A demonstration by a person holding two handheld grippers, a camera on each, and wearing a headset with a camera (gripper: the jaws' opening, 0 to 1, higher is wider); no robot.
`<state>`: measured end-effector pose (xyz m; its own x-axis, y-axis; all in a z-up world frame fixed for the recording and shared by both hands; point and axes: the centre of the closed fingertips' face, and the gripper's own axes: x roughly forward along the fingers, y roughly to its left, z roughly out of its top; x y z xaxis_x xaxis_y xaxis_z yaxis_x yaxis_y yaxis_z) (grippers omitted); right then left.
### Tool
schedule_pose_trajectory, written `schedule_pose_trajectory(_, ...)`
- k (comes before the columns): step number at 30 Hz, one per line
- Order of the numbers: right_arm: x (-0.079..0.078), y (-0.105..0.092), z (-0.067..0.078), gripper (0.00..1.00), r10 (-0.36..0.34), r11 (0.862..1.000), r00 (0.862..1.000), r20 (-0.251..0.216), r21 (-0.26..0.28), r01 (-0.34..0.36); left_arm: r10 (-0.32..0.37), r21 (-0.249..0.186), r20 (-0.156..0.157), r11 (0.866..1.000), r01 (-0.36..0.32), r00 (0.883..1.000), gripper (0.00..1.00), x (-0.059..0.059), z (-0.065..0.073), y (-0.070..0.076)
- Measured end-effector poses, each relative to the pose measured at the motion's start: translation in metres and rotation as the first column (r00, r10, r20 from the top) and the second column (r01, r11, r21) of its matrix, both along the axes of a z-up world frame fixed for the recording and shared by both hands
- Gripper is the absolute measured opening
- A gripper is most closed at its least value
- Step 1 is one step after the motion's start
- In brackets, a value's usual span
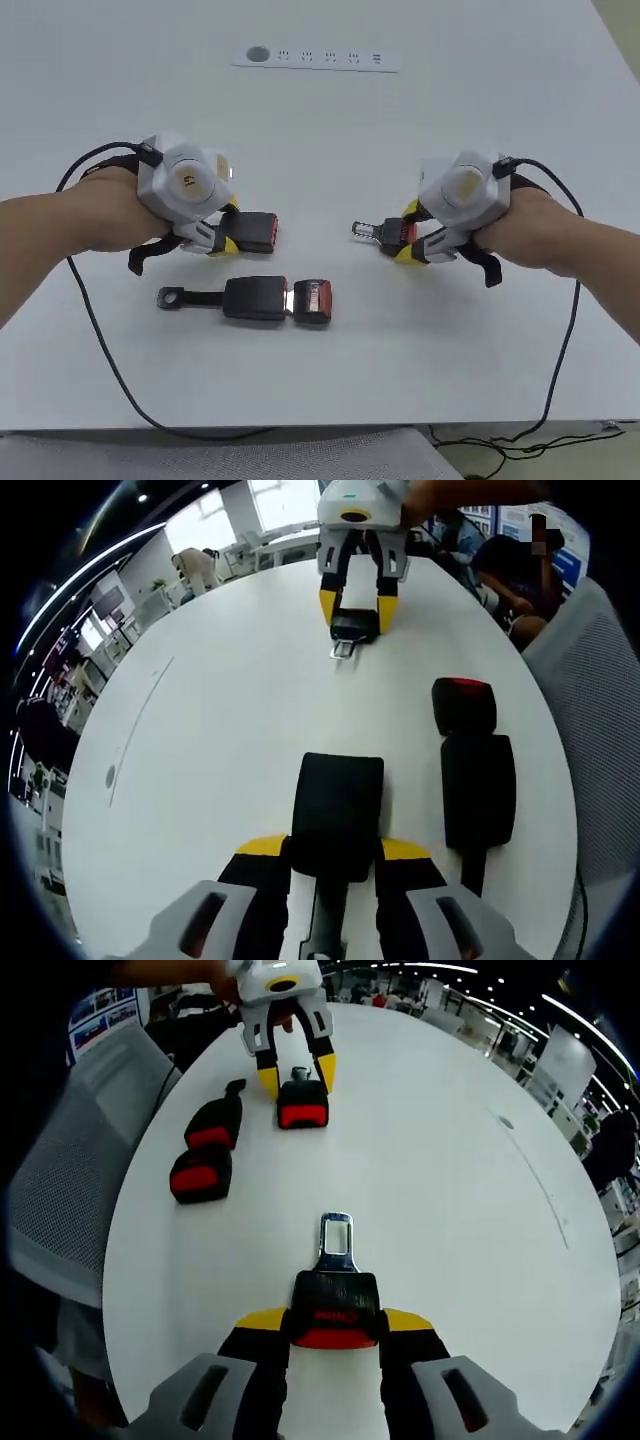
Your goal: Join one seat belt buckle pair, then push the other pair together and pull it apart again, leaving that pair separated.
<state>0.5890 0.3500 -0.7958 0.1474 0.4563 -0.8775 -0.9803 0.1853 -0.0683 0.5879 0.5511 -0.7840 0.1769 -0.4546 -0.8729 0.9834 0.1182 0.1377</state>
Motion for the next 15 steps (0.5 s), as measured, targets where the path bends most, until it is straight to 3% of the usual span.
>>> schedule_pose_trajectory(5, -0.0004, 0.0023, -0.0032, 0.32, 0.041, 0.999, 0.999, -0.012, -0.011, -0.041, -0.012, -0.003, -0.001, 1.000, 0.012, 1.000, 0.33, -0.0011, 0.0007, -0.0009)
schedule_pose_trajectory(7, -0.0028, 0.0034, 0.0018, 0.32, 0.053, 0.998, 0.998, -0.014, -0.018, -0.053, -0.010, -0.002, -0.002, 1.000, 0.010, 1.000, 0.33, -0.0009, 0.0005, -0.0006)
schedule_pose_trajectory(15, 0.0009, 0.0063, 0.0008, 0.31, 0.044, 0.999, 0.999, 0.001, -0.031, -0.044, -0.007, 0.003, -0.006, 1.000, 0.007, 1.000, 0.33, -0.0015, 0.0001, -0.0009)
